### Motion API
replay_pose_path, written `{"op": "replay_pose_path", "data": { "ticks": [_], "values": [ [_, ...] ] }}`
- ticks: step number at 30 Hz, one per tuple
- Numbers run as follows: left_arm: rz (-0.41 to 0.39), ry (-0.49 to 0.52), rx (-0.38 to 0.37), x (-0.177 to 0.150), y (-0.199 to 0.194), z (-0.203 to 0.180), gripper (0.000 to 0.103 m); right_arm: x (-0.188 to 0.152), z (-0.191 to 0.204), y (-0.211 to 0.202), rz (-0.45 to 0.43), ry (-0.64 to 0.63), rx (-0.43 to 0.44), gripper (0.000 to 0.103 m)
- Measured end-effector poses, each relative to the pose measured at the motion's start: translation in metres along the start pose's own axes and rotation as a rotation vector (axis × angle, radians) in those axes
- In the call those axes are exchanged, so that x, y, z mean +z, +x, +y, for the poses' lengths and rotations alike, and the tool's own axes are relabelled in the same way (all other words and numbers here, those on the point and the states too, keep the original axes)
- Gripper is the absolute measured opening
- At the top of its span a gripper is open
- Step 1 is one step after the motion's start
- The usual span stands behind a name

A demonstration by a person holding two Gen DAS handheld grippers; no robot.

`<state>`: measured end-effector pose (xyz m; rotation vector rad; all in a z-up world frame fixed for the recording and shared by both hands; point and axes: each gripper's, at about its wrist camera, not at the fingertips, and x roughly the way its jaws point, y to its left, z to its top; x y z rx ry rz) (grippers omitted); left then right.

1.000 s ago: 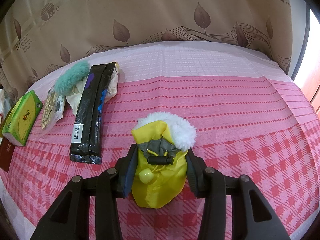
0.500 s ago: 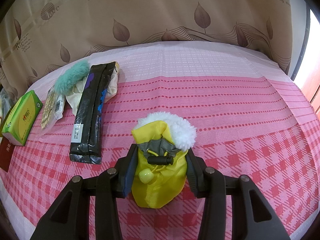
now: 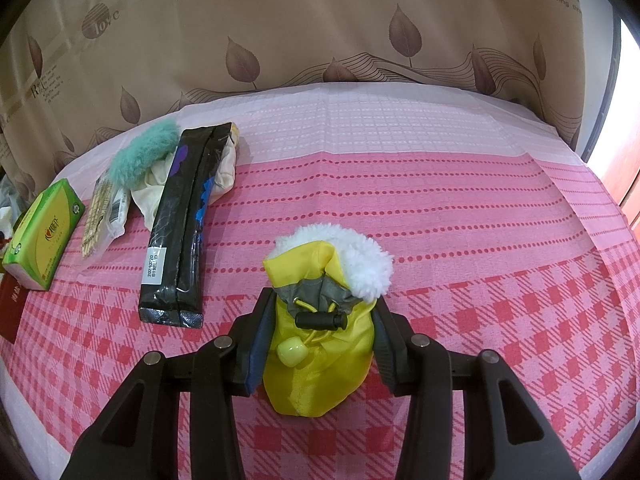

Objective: Organize soft objects
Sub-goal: 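Carry the white knit sock into the gold tin and open the left gripper, then withdraw the left gripper from the tin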

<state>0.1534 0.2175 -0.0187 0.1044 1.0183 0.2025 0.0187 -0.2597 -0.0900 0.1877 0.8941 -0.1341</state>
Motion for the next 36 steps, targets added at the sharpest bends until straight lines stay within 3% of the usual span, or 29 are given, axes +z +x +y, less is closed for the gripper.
{"op": "replay_pose_path", "data": {
  "ticks": [6,25,30,36],
  "values": [
    [0.018,-0.004,0.025,0.002,0.011,0.012,0.026,0.000,0.000,0.000,0.000,-0.003,-0.002,0.044],
    [0.076,0.008,0.041,-0.008,0.028,0.020,0.043,0.000,-0.003,0.001,0.004,-0.013,-0.016,0.046],
    [0.055,0.005,0.043,-0.012,0.015,0.021,0.043,0.000,-0.004,0.001,0.004,-0.016,-0.019,0.046],
    [-0.028,-0.021,0.080,-0.029,-0.018,0.022,0.043,-0.001,-0.004,0.001,0.005,-0.017,-0.020,0.046]
  ]
}}
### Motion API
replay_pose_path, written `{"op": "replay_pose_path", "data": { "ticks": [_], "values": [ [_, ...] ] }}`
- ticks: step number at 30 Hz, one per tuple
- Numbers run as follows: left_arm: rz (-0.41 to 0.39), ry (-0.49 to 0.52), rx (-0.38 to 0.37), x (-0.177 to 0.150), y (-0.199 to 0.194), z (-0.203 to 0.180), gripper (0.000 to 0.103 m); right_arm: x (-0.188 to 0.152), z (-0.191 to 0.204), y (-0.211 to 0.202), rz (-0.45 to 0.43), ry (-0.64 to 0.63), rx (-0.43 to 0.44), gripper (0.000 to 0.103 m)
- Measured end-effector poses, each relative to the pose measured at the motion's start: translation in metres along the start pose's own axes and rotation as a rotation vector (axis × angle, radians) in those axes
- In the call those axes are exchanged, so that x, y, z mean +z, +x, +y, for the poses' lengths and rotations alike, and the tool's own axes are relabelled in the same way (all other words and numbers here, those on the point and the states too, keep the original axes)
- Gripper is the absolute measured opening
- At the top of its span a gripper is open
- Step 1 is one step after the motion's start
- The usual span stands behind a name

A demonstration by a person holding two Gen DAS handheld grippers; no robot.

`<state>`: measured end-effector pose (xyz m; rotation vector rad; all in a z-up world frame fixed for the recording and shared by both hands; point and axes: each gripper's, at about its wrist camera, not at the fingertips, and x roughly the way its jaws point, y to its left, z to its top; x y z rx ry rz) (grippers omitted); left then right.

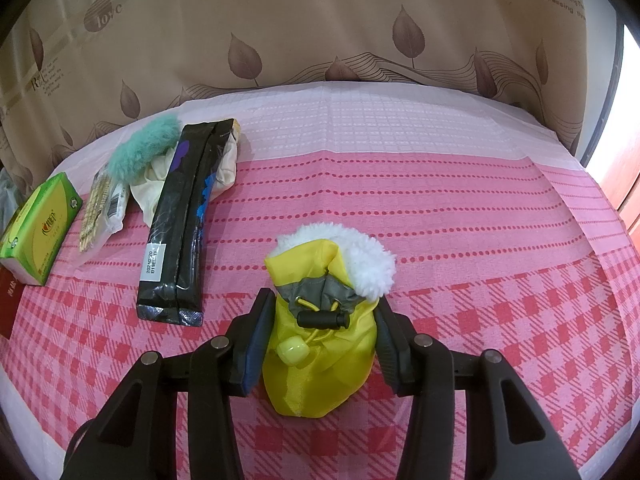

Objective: Organize soft objects
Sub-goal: 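Withdraw the left gripper from the tin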

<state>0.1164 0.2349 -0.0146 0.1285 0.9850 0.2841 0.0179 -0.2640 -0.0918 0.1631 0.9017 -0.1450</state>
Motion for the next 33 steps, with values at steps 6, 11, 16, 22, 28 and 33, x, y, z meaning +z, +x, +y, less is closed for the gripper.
{"op": "replay_pose_path", "data": {
  "ticks": [6,11,16,22,28,33],
  "values": [
    [-0.036,-0.024,0.003,-0.027,-0.025,0.003,0.043,0.000,0.002,-0.001,0.000,-0.004,-0.006,0.045],
    [-0.040,-0.052,-0.012,-0.041,-0.035,0.006,0.043,0.000,0.004,0.000,-0.002,-0.002,-0.004,0.044],
    [-0.061,-0.055,0.002,-0.048,-0.039,0.007,0.043,0.001,0.004,-0.001,-0.011,0.003,0.009,0.041],
    [-0.064,-0.074,0.006,-0.051,-0.035,0.012,0.043,0.000,0.007,-0.006,-0.022,-0.024,-0.011,0.037],
    [-0.068,-0.087,-0.001,-0.050,-0.034,0.015,0.043,0.000,0.017,-0.010,-0.012,-0.043,-0.022,0.036],
    [-0.056,-0.097,-0.010,-0.051,-0.032,0.017,0.043,0.002,0.034,-0.018,-0.021,-0.069,-0.024,0.036]
  ]
}}
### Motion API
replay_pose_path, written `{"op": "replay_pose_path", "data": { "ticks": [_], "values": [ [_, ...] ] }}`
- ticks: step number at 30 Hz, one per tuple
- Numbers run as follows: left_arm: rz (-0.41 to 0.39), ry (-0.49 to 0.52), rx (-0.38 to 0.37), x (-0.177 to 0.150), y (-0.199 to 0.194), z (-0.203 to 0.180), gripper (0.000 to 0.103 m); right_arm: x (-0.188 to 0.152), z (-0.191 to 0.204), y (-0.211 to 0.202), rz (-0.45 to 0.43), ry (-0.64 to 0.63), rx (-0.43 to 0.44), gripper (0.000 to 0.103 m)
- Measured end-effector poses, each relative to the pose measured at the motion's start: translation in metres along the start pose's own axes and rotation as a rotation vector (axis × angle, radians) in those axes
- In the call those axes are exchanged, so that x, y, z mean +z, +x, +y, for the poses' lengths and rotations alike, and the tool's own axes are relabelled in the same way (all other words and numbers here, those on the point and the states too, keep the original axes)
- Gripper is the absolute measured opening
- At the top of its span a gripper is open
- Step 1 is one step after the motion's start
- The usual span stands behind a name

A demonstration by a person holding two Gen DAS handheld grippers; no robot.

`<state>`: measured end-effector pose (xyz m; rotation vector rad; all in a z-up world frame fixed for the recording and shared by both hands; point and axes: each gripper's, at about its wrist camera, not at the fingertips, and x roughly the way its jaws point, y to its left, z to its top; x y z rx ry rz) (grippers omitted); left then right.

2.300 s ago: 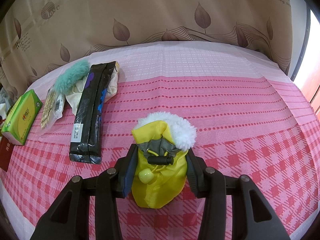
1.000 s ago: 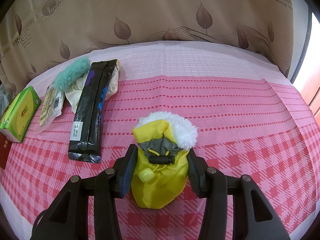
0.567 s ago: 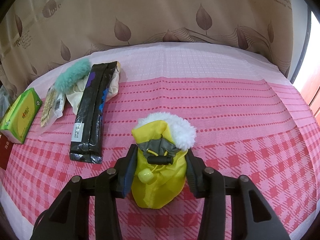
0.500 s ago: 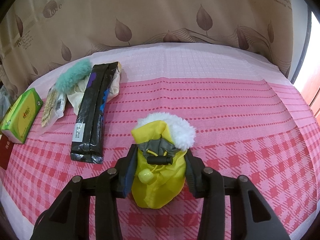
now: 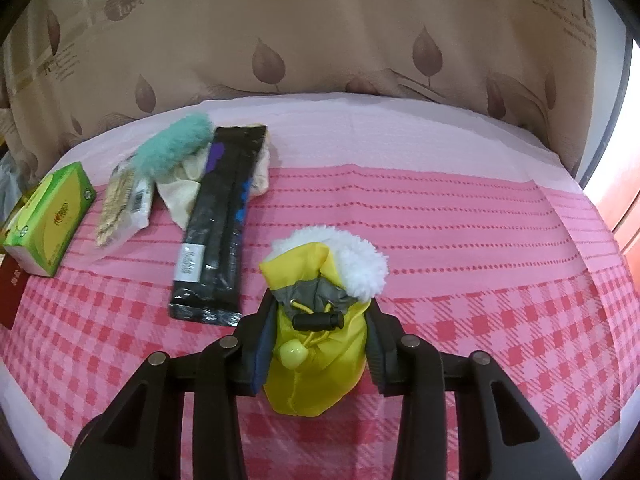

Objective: Organize soft objects
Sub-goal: 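Carry the yellow plush toy into the gold tin and open the right gripper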

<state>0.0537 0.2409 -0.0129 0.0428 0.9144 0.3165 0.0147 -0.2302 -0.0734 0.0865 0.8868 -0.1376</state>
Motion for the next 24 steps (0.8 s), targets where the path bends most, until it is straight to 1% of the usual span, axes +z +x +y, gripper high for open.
{"op": "replay_pose_path", "data": {
  "ticks": [5,11,24],
  "values": [
    [0.006,-0.006,-0.006,-0.001,0.001,0.000,0.043,0.006,0.019,-0.007,-0.009,-0.028,0.011,0.036],
    [0.013,-0.019,-0.004,0.000,0.004,0.004,0.043,0.013,0.047,-0.017,-0.018,-0.080,0.052,0.036],
    [0.019,-0.058,0.004,0.002,0.007,0.015,0.043,0.020,0.128,-0.034,-0.026,-0.204,0.194,0.036]
  ]
}}
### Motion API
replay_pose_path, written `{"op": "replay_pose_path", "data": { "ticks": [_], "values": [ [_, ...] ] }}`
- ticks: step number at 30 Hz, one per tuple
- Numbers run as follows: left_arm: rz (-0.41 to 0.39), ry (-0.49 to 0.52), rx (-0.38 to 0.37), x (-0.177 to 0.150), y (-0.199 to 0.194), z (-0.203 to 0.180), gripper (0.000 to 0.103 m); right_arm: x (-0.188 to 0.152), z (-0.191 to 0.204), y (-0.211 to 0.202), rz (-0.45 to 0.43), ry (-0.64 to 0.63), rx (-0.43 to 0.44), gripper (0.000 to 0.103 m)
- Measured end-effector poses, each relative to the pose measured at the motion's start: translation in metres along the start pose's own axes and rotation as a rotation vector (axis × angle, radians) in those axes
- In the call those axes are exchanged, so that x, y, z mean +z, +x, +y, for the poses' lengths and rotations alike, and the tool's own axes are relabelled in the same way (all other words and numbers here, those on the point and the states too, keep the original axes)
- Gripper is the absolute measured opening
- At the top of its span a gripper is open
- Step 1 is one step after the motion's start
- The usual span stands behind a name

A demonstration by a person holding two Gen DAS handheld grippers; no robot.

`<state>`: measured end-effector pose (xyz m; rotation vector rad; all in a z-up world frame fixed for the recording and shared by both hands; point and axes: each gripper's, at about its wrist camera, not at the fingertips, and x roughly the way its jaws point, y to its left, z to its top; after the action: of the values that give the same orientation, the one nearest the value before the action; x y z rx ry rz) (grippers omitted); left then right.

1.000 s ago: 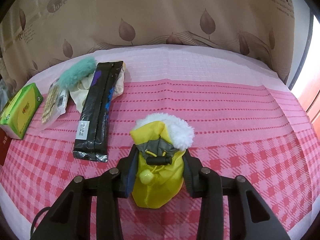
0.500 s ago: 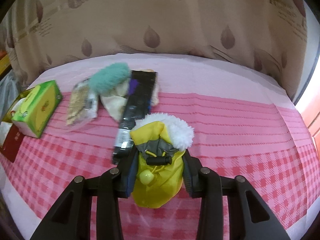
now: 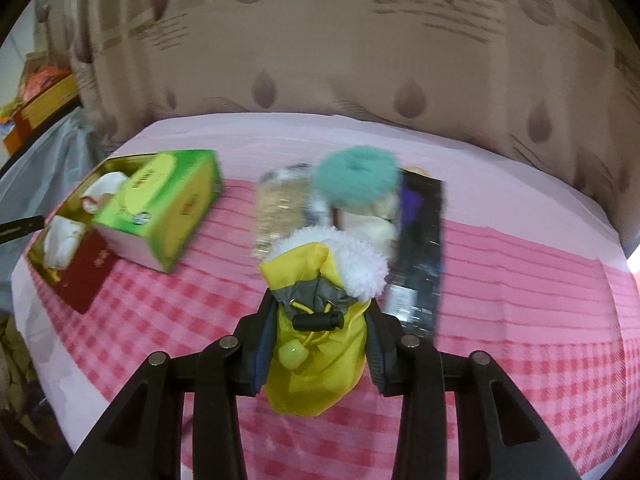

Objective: Organize soft objects
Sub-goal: 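Carry the yellow plush toy into the gold tin and open the right gripper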

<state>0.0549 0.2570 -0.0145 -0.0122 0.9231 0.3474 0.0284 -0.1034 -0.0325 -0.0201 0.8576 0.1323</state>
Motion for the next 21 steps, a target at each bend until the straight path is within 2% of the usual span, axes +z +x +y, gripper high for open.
{"op": "replay_pose_path", "data": {
  "ticks": [7,15,21],
  "values": [
    [0.000,-0.064,0.015,0.003,0.002,0.017,0.043,0.020,0.061,0.006,-0.015,-0.068,0.114,0.036],
    [0.012,-0.181,0.044,0.005,0.007,0.046,0.043,0.044,0.160,0.012,-0.029,-0.197,0.298,0.036],
    [0.033,-0.234,0.058,0.006,0.014,0.061,0.043,0.050,0.216,0.024,-0.015,-0.281,0.362,0.036]
  ]
}}
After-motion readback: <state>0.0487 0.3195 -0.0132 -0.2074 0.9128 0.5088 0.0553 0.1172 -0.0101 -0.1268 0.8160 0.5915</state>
